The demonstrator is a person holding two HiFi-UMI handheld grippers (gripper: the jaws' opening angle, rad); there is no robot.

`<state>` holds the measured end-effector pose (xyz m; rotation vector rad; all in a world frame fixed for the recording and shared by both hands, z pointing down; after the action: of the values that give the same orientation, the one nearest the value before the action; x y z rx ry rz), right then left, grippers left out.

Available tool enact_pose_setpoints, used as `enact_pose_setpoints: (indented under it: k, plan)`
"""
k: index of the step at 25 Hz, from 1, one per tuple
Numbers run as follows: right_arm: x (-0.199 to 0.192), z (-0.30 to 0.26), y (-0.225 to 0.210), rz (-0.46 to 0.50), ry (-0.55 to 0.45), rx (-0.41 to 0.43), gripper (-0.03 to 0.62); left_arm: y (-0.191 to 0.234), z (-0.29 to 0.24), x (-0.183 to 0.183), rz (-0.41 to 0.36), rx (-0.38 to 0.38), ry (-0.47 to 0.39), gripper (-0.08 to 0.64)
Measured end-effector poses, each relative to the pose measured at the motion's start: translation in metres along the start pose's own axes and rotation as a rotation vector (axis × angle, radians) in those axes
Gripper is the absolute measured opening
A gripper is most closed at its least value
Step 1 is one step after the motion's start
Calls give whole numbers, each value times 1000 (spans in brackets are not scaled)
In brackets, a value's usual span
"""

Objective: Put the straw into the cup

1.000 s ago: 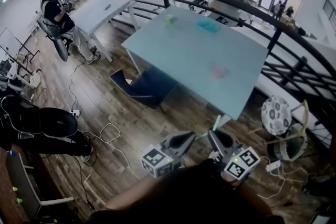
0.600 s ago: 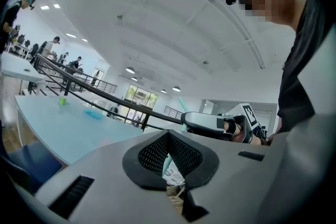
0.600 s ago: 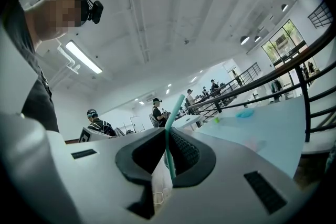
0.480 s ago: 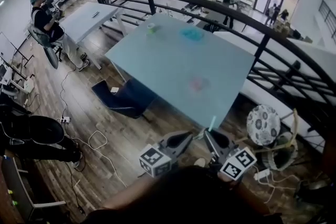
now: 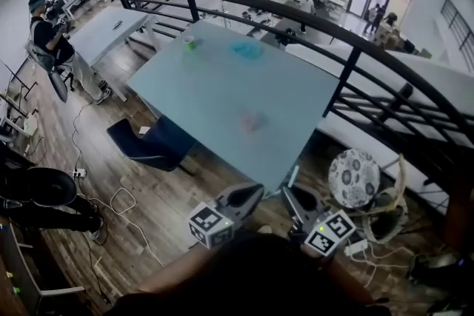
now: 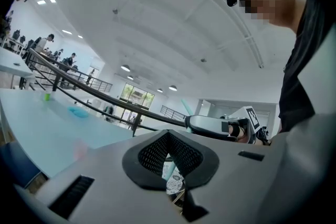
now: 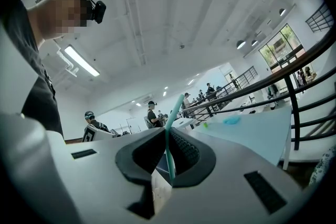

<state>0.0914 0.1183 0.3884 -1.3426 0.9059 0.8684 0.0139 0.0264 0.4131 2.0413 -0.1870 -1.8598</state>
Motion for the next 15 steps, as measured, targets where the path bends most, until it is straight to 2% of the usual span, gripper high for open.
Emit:
enact_pose_setpoints:
  k: [15]
  plan:
    - [25, 46, -48, 28, -68, -132, 31, -22, -88, -4, -34, -158, 56, 11]
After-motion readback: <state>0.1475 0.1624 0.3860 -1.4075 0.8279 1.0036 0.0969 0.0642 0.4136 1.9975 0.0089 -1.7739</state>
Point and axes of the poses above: the fingertips, and each gripper's own axes: z backward along the fingers, y to its left, x out of its top, the point moved 4 cm from there along z, backward along the fingers, and after that the axes turned 2 degrees about -y, right-handed, at the moved point
